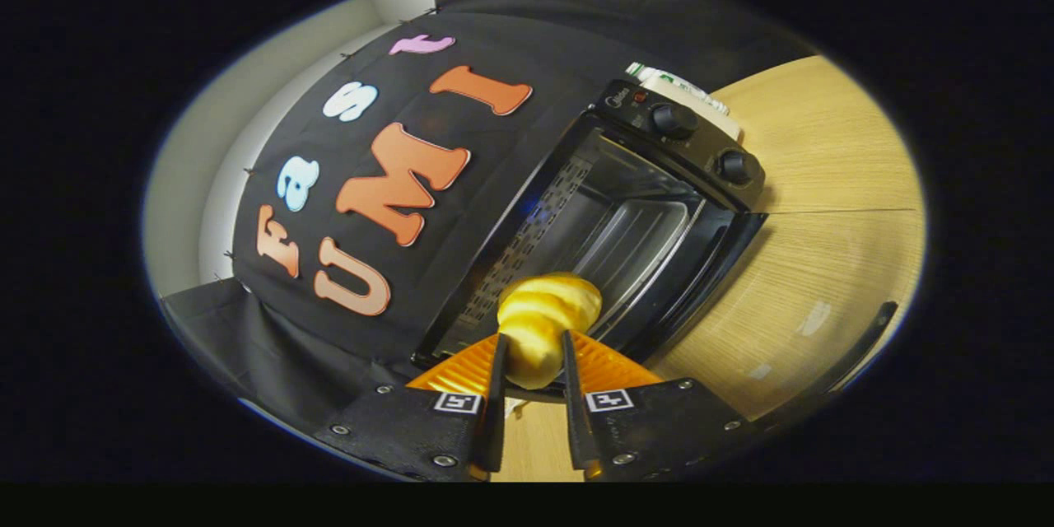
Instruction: Open the toaster oven, put the food inside, and close the toaster oven door.
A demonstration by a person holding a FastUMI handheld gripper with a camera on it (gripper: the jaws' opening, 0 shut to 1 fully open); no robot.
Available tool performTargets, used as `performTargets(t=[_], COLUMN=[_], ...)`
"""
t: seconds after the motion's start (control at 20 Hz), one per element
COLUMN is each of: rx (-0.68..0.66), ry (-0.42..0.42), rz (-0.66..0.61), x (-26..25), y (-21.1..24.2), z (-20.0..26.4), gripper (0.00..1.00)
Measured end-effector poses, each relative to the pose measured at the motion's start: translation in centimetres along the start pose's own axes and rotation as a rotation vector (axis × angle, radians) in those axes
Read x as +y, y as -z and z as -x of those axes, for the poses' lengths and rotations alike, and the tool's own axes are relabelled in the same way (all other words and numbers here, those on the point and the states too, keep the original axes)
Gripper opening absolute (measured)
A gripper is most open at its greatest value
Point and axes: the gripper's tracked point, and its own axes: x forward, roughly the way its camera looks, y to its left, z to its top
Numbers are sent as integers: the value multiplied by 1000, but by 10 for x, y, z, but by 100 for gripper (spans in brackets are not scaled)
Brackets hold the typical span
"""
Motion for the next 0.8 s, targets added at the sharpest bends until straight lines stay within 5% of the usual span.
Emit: performTargets(t=[0.4, 0.8], rx=[34, 51], ry=[22, 40], rz=[17, 77], x=[1, 2], y=[5, 8], z=[-50, -53], gripper=[32, 53])
